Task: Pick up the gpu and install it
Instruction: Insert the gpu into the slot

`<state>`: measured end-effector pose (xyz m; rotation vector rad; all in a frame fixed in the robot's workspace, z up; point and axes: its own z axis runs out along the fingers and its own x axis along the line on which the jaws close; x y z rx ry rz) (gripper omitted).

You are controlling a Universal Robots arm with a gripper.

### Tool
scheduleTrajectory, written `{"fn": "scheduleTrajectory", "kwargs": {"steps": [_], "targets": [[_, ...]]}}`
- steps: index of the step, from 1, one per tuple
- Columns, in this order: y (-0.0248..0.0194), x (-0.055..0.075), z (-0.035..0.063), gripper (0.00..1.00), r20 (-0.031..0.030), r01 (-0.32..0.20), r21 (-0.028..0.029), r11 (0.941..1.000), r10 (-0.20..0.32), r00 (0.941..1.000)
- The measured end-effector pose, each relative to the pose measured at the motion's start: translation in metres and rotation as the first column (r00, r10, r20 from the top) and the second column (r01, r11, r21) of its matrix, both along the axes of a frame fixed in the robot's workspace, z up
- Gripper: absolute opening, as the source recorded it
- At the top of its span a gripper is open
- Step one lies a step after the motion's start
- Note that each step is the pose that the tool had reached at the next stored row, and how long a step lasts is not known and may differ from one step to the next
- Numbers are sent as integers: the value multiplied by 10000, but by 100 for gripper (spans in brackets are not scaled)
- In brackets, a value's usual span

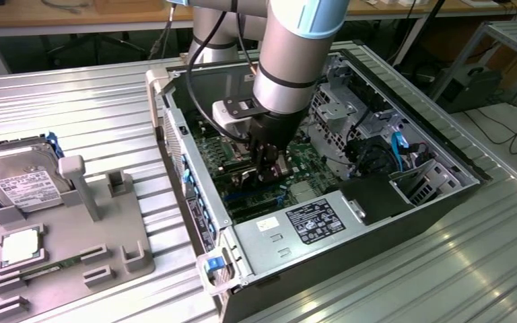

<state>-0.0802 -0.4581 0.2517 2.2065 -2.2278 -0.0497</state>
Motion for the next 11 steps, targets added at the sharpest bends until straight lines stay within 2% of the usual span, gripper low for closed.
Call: {"fn": "scheduleTrajectory", "kwargs": {"steps": [11], "targets": [[1,1,0,27,0,4,0,10000,-4,10000]]}}
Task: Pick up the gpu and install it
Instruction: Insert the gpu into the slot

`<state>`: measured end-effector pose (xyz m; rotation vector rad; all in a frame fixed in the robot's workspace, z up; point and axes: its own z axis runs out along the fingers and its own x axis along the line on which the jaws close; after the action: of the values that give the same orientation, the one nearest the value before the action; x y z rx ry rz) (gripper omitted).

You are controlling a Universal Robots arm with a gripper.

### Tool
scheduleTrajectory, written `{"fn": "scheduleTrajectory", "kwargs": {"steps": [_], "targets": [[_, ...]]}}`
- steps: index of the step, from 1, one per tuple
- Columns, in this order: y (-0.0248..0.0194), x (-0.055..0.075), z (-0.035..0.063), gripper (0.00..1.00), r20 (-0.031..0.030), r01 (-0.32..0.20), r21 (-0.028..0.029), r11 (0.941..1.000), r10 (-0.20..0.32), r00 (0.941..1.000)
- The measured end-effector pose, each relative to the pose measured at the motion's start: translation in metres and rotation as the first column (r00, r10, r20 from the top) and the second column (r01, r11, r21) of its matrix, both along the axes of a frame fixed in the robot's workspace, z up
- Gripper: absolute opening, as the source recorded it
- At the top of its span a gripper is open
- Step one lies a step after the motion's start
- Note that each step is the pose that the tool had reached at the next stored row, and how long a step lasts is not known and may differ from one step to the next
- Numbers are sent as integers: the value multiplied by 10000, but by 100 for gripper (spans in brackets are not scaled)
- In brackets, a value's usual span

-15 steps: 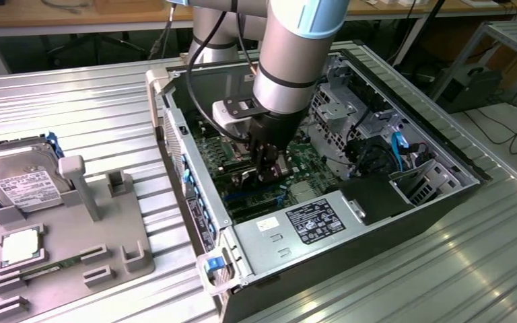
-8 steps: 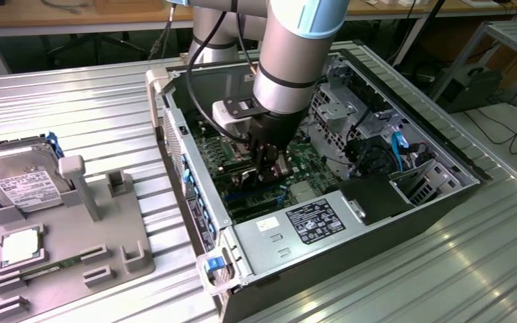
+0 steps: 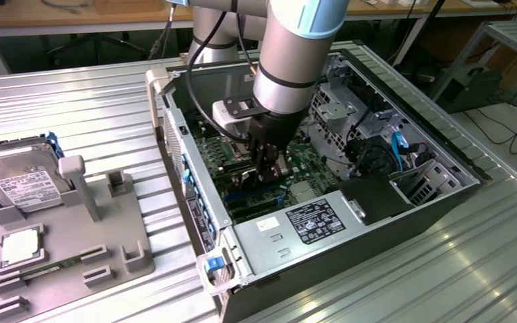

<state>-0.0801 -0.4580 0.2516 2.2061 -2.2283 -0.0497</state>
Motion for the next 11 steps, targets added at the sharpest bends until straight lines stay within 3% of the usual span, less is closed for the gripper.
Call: {"fn": "scheduleTrajectory", "kwargs": {"steps": [7,8,11], "targets": [[0,2,0,27,-1,-1,0,10000,1,10000],[1,2,1,27,-2,-1,38,10000,1,10000],[1,-16,-44,27,-31,-1,47,10000,1,10000]]}}
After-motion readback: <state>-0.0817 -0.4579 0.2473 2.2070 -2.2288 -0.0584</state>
